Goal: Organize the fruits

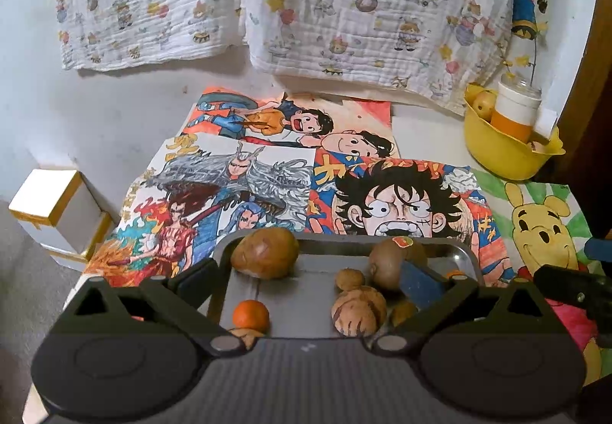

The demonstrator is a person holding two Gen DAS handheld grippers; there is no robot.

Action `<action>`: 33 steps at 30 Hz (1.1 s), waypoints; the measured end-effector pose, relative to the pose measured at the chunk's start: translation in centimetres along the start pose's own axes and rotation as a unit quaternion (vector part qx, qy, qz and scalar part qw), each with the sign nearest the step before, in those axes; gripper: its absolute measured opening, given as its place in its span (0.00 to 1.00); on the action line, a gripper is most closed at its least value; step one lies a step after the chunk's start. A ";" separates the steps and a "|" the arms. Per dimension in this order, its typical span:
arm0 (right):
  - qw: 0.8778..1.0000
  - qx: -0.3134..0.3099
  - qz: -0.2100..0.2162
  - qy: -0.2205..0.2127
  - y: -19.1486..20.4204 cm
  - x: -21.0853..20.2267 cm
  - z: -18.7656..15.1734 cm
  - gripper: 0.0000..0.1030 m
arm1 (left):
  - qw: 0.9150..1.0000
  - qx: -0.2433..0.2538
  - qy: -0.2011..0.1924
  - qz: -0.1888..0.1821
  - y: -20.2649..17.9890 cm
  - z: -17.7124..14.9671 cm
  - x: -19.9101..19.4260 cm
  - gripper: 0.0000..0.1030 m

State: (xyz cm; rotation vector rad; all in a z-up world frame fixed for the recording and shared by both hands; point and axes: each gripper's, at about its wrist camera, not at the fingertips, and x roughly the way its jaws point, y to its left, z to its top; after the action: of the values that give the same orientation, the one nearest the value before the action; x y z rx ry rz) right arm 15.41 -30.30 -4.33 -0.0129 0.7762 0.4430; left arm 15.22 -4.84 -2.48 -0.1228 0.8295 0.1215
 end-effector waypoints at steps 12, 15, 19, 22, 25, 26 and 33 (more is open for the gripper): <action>1.000 -0.012 -0.001 -0.020 1.3 -1.0 -1.7 0.99 | 1.000 0.000 -0.008 0.000 1.0 -1.2 -1.4 0.99; 1.000 -0.015 -0.002 -0.024 1.8 -1.5 -2.0 0.99 | 1.000 0.003 -0.005 -0.001 1.2 -1.4 -2.2 0.99; 0.999 -0.021 0.000 -0.023 2.7 -1.8 -2.6 0.99 | 1.000 -0.003 0.004 0.006 1.8 -1.6 -2.8 0.99; 1.000 -0.021 0.002 -0.020 3.2 -1.9 -3.1 0.99 | 1.000 -0.019 0.004 0.012 2.7 -2.1 -3.1 0.99; 0.999 -0.026 0.003 -0.019 3.7 -2.0 -3.7 0.99 | 0.999 -0.027 0.001 0.019 3.4 -2.7 -3.2 0.99; 0.999 -0.029 0.001 -0.016 3.8 -2.0 -3.8 0.99 | 0.999 -0.028 0.001 0.019 3.5 -2.9 -3.3 0.99; 0.999 -0.033 -0.006 -0.006 4.4 -1.5 -4.4 0.99 | 0.999 -0.050 0.017 0.014 4.7 -4.4 -3.1 0.99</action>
State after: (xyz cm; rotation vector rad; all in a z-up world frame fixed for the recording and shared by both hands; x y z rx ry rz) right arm 9.75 -27.63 -5.79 -0.0762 0.7499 0.4577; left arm 9.18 -1.06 -3.39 -0.2076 0.8587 0.1878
